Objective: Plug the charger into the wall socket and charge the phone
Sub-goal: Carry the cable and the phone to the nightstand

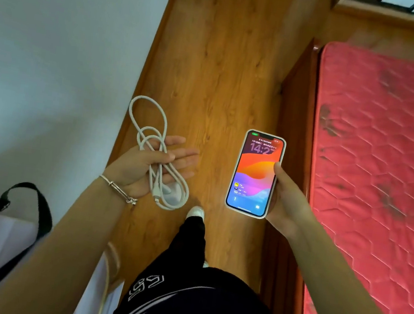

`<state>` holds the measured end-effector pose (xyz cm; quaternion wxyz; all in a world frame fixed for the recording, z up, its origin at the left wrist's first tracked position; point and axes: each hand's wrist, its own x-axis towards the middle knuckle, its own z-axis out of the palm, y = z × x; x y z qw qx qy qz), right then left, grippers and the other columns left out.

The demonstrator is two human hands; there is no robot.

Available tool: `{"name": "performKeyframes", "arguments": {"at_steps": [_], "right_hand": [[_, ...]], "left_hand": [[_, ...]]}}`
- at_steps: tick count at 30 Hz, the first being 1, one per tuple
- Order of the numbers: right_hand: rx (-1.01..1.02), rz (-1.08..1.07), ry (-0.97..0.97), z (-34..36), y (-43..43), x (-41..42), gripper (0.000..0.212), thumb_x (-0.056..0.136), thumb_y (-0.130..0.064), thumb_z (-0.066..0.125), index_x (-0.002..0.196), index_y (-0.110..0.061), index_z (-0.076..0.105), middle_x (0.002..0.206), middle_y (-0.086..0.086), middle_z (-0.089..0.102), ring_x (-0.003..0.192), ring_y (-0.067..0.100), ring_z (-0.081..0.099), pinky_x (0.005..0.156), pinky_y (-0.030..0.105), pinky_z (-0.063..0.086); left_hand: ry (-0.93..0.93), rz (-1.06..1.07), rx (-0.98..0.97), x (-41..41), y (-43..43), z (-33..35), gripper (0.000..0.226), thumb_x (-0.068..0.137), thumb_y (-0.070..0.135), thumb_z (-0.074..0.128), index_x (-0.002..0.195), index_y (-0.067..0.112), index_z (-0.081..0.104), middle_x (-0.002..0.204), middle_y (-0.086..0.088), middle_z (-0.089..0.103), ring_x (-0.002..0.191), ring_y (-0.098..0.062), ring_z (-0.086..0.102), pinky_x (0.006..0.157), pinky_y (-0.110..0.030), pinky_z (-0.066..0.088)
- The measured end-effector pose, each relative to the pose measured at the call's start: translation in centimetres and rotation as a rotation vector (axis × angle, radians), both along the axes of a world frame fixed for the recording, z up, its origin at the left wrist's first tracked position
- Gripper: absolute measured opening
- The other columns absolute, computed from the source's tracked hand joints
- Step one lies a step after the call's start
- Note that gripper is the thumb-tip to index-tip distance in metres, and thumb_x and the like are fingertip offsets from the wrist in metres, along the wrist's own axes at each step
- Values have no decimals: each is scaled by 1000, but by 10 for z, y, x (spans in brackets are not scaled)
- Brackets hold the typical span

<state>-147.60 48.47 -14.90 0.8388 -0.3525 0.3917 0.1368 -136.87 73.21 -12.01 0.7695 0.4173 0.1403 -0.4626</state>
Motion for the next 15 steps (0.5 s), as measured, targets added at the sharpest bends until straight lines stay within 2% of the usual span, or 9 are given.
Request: {"name": "performKeyframes", "arguments": {"at_steps": [5, 11, 15], "right_hand": [[37, -64, 0, 2, -14, 52, 50, 94, -45, 45, 132, -13, 54, 120, 10, 69, 100, 26, 70, 84, 46, 56], [63, -120, -37, 3, -36, 98, 48, 95, -44, 44, 129, -11, 56, 108, 8, 74, 95, 25, 72, 78, 45, 58], [64, -122, -41, 0, -57, 128, 47, 96, -42, 43, 130, -12, 55, 109, 8, 74, 95, 24, 72, 84, 44, 55]], "left_hand": [[-35, -42, -15, 56, -21, 1, 33, 89, -9, 35, 108, 7, 57, 113, -19, 69, 106, -31, 66, 75, -41, 58], [-37, -65, -26, 106, -48, 0, 31, 86, -7, 41, 109, 6, 57, 115, -19, 68, 107, -32, 65, 74, -40, 58], [-42, -64, -28, 137, -70, -3, 33, 82, -6, 43, 110, 6, 55, 114, -19, 68, 107, -31, 65, 74, -40, 58]]}}
